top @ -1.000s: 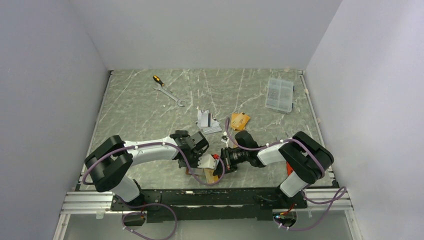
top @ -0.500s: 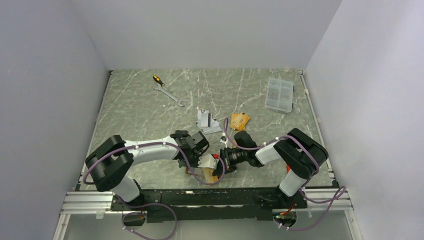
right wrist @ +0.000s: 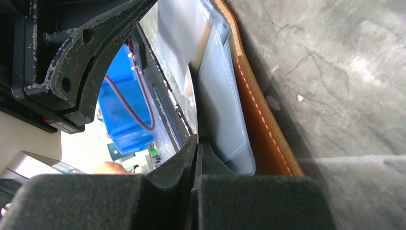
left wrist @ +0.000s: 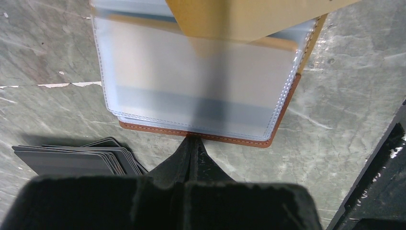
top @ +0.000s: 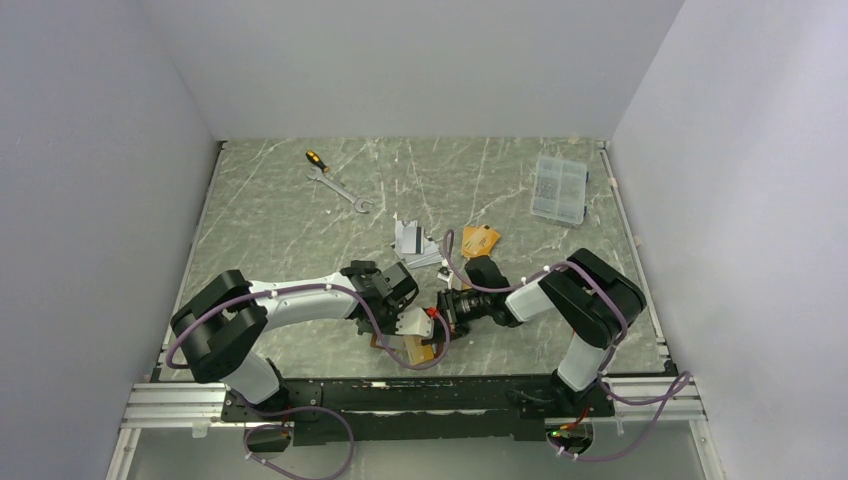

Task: Put the credit cards into the card holder
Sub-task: Insert the credit card into the card holder.

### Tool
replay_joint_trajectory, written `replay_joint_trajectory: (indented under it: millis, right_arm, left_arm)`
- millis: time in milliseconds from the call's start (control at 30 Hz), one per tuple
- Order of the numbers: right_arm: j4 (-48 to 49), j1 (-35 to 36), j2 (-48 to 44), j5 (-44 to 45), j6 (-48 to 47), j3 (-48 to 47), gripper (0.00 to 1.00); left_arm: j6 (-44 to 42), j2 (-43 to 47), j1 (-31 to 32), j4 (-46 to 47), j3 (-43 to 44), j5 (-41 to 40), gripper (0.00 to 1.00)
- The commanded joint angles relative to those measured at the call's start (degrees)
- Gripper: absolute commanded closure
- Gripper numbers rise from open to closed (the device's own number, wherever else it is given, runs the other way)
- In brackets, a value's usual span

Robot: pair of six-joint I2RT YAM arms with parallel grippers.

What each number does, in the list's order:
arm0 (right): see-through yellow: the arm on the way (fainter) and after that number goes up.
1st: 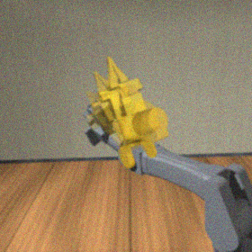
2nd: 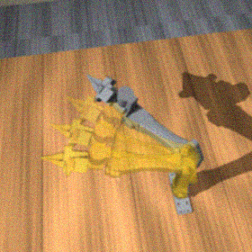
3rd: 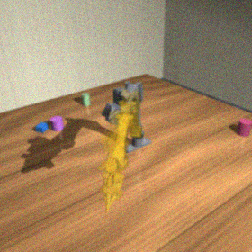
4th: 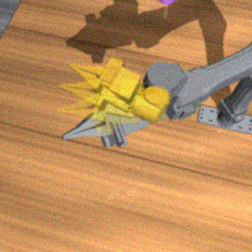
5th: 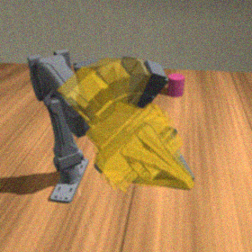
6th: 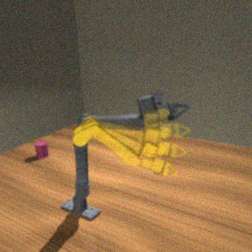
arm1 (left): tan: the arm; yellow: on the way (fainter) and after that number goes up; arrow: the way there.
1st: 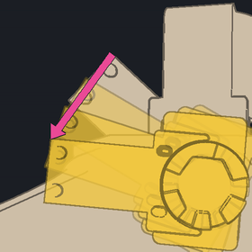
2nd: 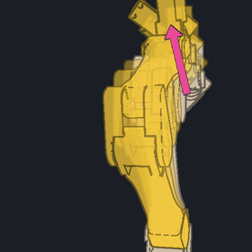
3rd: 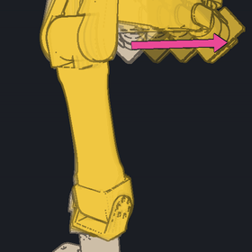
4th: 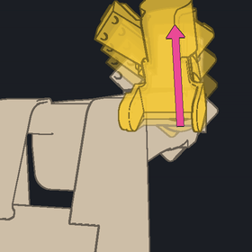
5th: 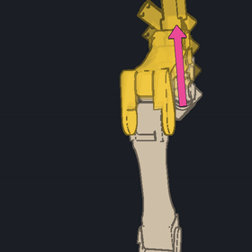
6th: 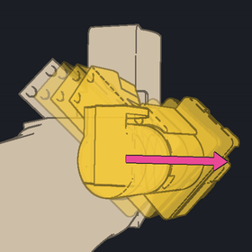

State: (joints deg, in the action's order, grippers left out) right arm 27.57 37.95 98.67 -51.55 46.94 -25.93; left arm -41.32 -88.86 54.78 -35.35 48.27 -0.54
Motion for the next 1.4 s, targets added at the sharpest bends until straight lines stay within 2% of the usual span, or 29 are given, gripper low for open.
replay_joint_trajectory:
  millis: [0,500,867,1367]
  right_arm:
    - [2.5,-0.4,1.6,0.7,-1.1,-1.8,1.0]
    - [3.5,-0.4,5.5,1.8,0.5,-4.1,1.0]
    - [1.4,-2.3,5.7,7.2,1.1,-5.1,1.0]
    - [2.6,-2.2,3.9,11.6,3.2,-2.3,1.0]
  left_arm:
    - [-1.7,-1.3,-0.9,3.4,-0.6,-1.9,1.0]
    - [-1.4,-0.9,-0.8,2.7,0.2,-0.9,1.0]
    - [-2.0,-0.3,-0.9,2.5,-1.8,0.0,1.0]
    - [-5.0,2.2,-0.7,-0.7,-3.2,9.2,1.0]
